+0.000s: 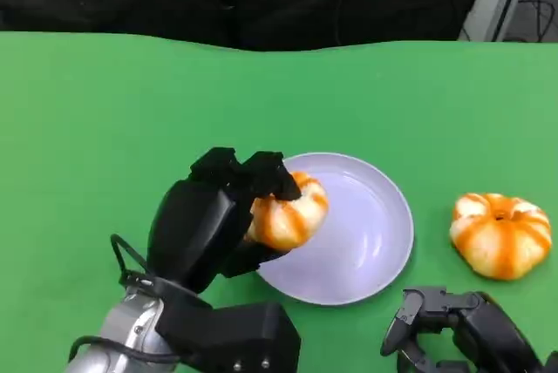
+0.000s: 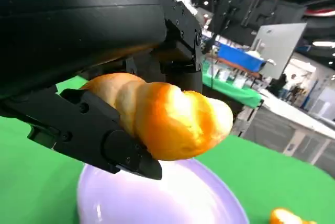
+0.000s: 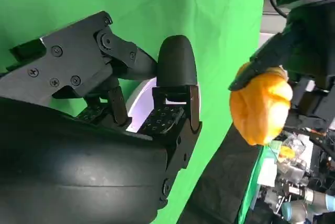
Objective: Grasp the bread from the table and place it into the plate.
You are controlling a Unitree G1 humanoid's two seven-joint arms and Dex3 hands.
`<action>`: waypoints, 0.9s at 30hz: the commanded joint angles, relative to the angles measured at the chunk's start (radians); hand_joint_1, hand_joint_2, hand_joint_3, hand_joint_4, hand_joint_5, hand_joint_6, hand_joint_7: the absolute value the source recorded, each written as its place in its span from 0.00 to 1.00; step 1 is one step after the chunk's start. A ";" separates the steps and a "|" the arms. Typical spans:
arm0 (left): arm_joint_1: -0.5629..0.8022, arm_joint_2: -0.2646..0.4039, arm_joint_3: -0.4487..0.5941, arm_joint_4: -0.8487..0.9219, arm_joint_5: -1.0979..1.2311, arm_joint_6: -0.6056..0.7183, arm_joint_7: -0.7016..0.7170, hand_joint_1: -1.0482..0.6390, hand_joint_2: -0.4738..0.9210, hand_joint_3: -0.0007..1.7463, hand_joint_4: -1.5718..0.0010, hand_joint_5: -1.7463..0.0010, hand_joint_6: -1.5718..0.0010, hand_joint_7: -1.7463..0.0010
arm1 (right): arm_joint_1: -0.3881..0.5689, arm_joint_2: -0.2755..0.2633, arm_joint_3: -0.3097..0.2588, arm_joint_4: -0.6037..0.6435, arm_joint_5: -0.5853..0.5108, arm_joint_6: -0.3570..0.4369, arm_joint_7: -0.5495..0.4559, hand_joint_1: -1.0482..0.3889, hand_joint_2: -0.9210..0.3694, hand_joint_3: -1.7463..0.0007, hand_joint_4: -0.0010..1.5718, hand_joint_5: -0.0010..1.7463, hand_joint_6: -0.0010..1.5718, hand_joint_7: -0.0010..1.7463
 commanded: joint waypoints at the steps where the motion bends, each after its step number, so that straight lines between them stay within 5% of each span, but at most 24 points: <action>1: -0.013 0.008 0.005 0.004 -0.007 -0.010 0.006 0.57 0.95 0.00 0.65 0.00 0.67 0.04 | 0.000 -0.009 -0.002 0.004 0.000 -0.013 -0.006 0.63 0.25 0.44 0.51 0.84 0.53 0.68; 8: -0.061 -0.019 -0.022 0.066 -0.008 -0.006 -0.016 0.61 0.93 0.00 0.63 0.00 0.61 0.12 | 0.003 -0.003 0.004 -0.009 -0.004 -0.004 -0.014 0.65 0.25 0.43 0.51 0.83 0.54 0.68; 27: -0.108 -0.048 -0.070 0.150 -0.024 -0.026 -0.044 0.58 0.95 0.01 0.65 0.00 0.61 0.13 | 0.003 -0.007 0.013 -0.011 -0.021 -0.011 -0.039 0.63 0.24 0.44 0.51 0.82 0.54 0.67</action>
